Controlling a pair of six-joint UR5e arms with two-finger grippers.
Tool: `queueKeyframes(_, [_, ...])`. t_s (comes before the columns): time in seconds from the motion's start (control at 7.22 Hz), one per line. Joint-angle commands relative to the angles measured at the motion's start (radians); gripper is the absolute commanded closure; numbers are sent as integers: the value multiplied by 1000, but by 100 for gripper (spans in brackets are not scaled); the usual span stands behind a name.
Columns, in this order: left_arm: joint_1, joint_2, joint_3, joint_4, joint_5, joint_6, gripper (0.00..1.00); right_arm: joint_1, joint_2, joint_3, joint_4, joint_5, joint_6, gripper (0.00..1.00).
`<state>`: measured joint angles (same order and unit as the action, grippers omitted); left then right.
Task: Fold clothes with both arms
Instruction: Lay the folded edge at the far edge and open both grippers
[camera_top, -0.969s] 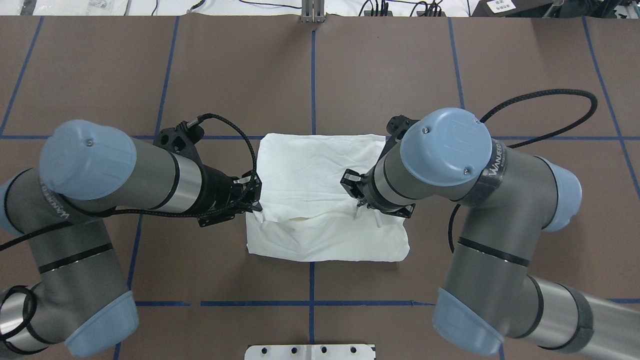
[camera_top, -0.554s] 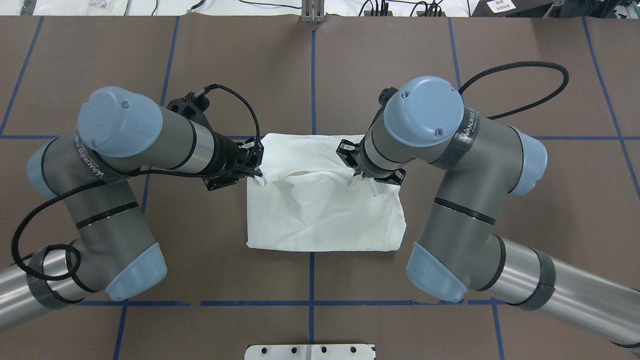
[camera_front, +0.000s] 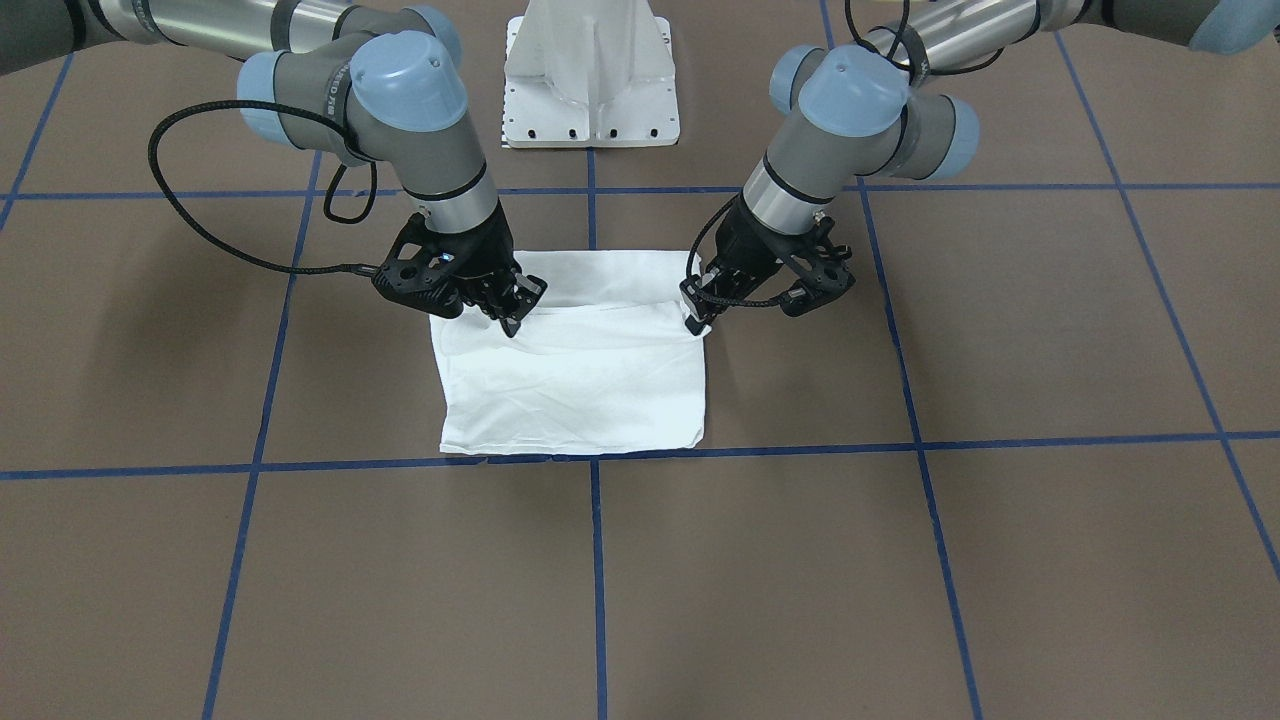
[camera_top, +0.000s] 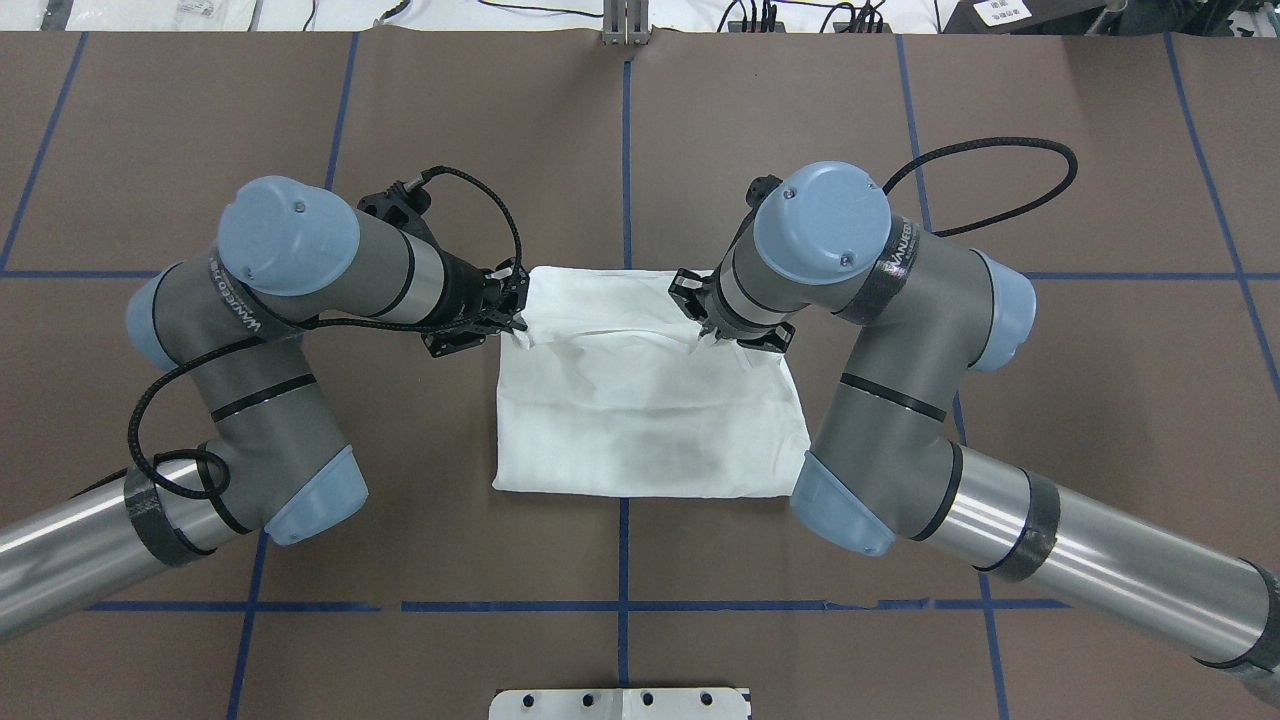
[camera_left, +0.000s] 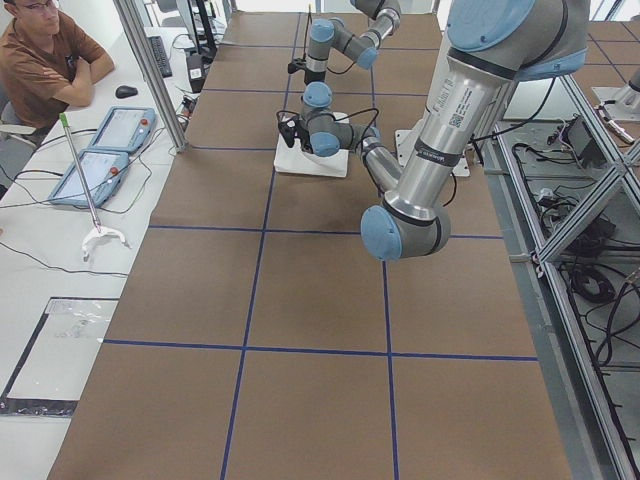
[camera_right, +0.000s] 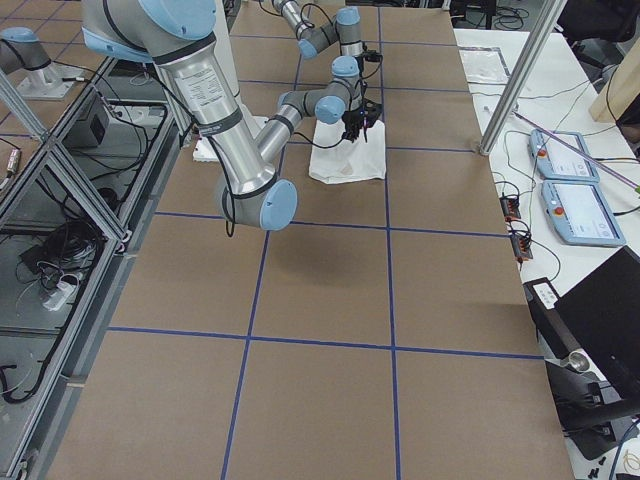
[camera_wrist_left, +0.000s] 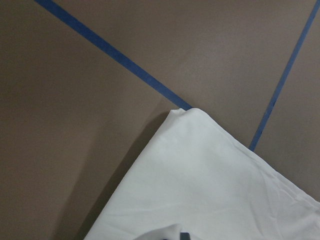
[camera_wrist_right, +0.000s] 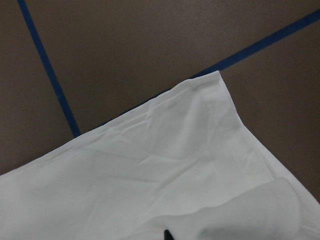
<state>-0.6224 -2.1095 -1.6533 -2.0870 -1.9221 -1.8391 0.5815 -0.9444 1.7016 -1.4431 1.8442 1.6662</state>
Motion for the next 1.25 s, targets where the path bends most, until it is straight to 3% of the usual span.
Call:
queueKeyframes(0.0, [1, -17, 24, -8, 0, 0, 100, 4, 21, -22, 7, 1, 1, 100])
queueKeyframes(0.97, [-33, -40, 27, -7, 0, 11, 100, 57, 82, -103, 7, 44, 0, 100])
queueKeyframes(1.11, [-33, -40, 36, -8, 0, 9, 86, 57, 81, -106, 7, 46, -3, 35])
